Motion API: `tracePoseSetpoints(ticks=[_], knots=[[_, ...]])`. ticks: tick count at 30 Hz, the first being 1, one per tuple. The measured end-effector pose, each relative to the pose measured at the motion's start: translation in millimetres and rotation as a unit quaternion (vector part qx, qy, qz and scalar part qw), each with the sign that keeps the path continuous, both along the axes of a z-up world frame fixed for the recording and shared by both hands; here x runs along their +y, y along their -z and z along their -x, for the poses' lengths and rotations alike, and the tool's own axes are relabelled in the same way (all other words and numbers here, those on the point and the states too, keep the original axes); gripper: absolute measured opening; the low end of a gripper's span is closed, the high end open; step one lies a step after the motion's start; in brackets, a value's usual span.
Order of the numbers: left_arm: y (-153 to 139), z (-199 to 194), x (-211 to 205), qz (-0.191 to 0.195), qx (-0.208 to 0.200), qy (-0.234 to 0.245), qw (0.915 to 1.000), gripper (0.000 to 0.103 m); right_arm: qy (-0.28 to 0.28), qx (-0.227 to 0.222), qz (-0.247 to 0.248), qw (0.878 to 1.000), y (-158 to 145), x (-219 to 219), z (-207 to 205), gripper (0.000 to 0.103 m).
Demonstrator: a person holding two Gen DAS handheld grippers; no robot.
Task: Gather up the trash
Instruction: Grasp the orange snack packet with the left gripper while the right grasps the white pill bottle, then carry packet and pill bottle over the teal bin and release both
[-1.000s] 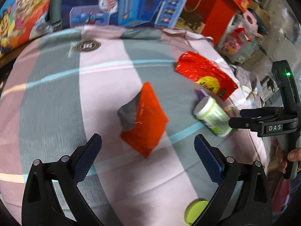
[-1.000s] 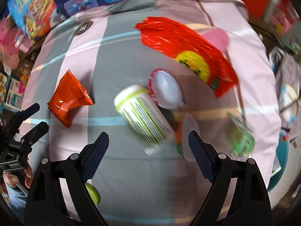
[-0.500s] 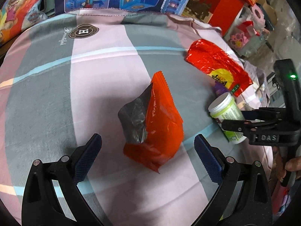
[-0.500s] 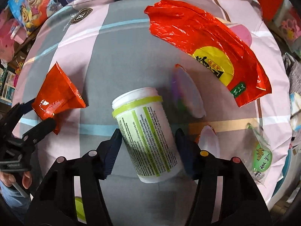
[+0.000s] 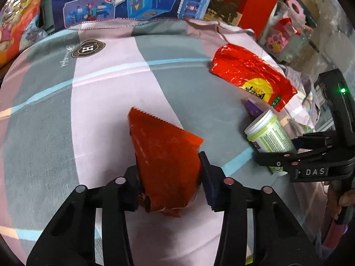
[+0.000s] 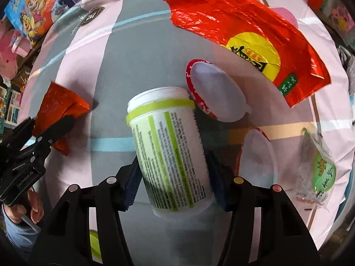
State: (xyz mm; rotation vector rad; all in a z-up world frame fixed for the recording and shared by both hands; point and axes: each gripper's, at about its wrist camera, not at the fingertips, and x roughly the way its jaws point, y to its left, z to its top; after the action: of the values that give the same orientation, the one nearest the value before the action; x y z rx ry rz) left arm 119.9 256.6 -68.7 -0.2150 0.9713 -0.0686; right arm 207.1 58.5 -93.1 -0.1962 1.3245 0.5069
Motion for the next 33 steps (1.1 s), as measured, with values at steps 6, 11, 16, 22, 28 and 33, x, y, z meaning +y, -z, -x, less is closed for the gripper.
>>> tracePoseSetpoints(ticks=[6,11,16,22,28,33], knots=[[-16,9,-19,0.005,-0.013,0.012,0.9998,0.041,0.015,-0.001,-0.045,0.999,-22,-21,6,0.049],[-29,12,-42,0.010,-0.022,0.033,0.9992,0.041,0.022,-0.005,-0.070,0.997,-36,-36,13,0.048],[-39,13,-68,0.006,-0.026,0.054,0.9982,0.041,0.037,-0.018,-0.093,0.995,-53,-61,20,0.048],[-51,13,-96,0.003,-0.030,0.077,0.9966,0.041,0.063,-0.023,-0.120,0.991,-64,-96,21,0.048],[-59,9,-124,0.020,-0.031,0.099,0.9944,0.041,0.083,-0.030,-0.141,0.986,-69,-133,28,0.048],[-63,5,-158,0.009,-0.030,0.125,0.9917,0.041,0.116,-0.039,-0.157,0.980,-74,-174,26,0.048]])
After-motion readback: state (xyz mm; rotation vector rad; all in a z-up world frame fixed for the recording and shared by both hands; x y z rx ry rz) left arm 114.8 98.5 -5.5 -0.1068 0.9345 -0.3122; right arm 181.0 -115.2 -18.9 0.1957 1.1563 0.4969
